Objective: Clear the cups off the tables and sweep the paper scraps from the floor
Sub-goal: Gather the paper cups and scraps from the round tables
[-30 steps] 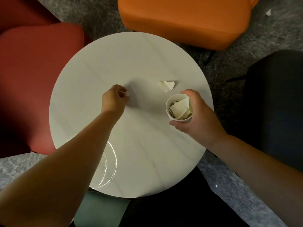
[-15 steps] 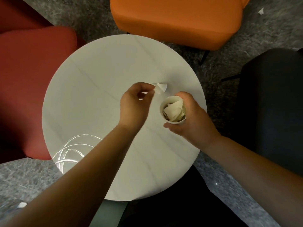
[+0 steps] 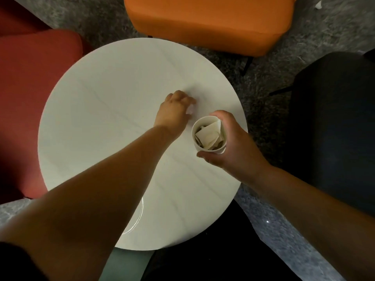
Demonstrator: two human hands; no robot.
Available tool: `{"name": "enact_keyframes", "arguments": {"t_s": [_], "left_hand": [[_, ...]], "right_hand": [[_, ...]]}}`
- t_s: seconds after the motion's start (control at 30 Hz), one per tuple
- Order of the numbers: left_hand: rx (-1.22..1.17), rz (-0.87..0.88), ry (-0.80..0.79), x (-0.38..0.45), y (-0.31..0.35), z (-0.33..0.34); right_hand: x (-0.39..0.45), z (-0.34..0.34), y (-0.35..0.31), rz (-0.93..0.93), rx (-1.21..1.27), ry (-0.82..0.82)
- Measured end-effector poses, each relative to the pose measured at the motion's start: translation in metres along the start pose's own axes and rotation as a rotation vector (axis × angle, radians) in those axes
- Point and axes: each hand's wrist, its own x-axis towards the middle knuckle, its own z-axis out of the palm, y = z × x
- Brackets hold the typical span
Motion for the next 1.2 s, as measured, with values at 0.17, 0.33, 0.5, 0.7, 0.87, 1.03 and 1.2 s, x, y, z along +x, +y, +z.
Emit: {"name": "enact_keyframes", "arguments": {"t_s": [0.17,0.33,0.5,0.7,0.87,1.03,1.2], "left_hand": [[-0.255,-0.261,0.025,-0.021,-0.002,-0.007],[-0.789,-0.414,0.300,-0.056,0.035,-0.049],[-1.020,-0.283,0.234,-0.088,0.076,-0.081],[-0.632,-0.255,0.214,-0.109,0.078,-0.087],[-0.678,-0.253,0.160,-0.127,0.058,-0.116],[-0.856,-0.324,-0.065,-0.158,0.037,-0.142],[-0.798,-0.340,-0.017,-0.185,0.022,-0.149]], "right_hand": [[0.000,-0.003,0.004,-0.020,-0.030,-0.022],[0.003,-0.005,0.005,-0.013,-0.029,-0.052],[0.003,-0.003,-0.004,0.007,0.026,-0.060],[-0.006,0.001,-0.033,-0.068,0.053,-0.067],[-0.012,0.013,-0.054,-0.110,-0.009,-0.081],[-0.020,0.029,-0.074,-0.131,-0.072,-0.060],[-0.033,0.048,-0.100,-0.169,-0.127,-0.045]]}}
